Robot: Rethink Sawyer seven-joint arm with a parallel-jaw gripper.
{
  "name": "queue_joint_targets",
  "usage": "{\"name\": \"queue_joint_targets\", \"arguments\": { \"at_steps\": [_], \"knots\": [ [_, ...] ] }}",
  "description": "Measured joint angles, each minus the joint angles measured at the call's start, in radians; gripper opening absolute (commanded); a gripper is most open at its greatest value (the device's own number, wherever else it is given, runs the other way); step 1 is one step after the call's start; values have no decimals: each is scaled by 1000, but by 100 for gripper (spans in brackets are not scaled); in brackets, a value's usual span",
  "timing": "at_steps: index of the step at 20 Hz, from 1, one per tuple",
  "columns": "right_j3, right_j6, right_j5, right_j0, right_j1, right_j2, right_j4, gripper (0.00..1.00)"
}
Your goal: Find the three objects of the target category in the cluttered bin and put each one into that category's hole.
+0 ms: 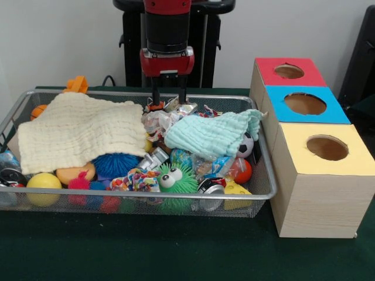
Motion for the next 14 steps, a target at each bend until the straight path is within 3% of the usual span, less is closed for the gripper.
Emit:
{"name": "queue_joint_targets", "arguments": {
  "at_steps": [14],
  "knots": [
    [52,0,0,-59,-35,3,0,100]
  ]
}}
